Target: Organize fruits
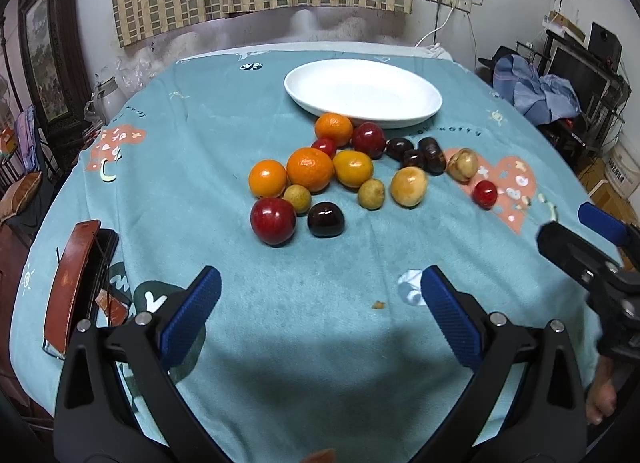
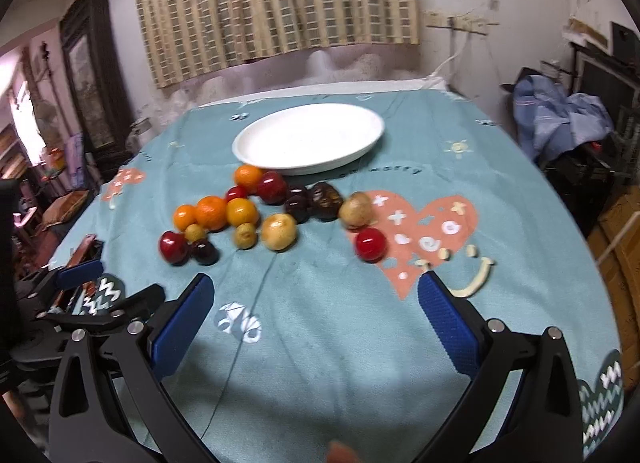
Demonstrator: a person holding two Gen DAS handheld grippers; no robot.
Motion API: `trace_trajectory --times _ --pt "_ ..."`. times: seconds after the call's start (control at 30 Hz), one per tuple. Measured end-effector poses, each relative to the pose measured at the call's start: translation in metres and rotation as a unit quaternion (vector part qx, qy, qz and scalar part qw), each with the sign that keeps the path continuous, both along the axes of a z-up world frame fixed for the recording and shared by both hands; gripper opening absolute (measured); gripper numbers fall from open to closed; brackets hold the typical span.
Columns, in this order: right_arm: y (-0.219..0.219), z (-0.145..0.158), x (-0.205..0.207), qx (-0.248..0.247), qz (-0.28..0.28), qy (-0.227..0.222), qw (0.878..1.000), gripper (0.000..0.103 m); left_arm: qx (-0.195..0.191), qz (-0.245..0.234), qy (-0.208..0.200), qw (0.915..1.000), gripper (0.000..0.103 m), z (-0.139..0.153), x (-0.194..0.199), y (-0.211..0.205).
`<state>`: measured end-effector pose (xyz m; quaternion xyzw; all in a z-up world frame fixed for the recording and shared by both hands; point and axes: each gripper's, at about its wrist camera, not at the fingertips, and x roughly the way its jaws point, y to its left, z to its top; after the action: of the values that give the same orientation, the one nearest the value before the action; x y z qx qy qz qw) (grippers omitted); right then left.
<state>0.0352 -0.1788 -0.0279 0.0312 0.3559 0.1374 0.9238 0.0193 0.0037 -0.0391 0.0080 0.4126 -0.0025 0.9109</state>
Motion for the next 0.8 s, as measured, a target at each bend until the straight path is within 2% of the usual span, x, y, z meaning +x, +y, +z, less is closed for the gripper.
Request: trace_trajectory --times 0.27,0.4,0.47,0.53,0.6,0.7,0.8 --pt "-0.01 -0.043 0.038 -0.02 0.04 0.092 0.995 0.102 -0.025 -0.015 0.056 0.998 0.101 -0.03 0.039 0.035" --pt "-0.016 -0.069 0.062 -0.077 0.027 0.136 0.987 0.102 -0.026 -0.006 0.093 0.9953 0.101 -0.048 0.065 0.056" --pt "-0.016 -0.075 0.064 -0.101 0.033 0.129 0.986 0.102 -0.045 -0.003 0.111 0.9928 0.101 -0.056 0.076 0.066" --pt "-0.013 -0.077 0.065 -0.123 0.038 0.127 0.984 0.102 -0.052 -0.009 0.101 0.9935 0.101 -0.054 0.081 0.068" --pt "-0.015 -0.079 0.063 -0.114 0.044 0.119 0.985 0.102 -0.043 -0.017 0.104 0.9935 0.101 -0.057 0.091 0.065" --pt "-0.017 -0.081 0.06 -0.114 0.052 0.117 0.985 0.102 0.006 -0.032 0.081 0.9962 0.101 -0.063 0.095 0.056" --pt "-0.017 -0.079 0.06 -0.121 0.059 0.118 0.984 0.102 -0.002 -0.033 0.083 0.996 0.101 -0.063 0.097 0.058"
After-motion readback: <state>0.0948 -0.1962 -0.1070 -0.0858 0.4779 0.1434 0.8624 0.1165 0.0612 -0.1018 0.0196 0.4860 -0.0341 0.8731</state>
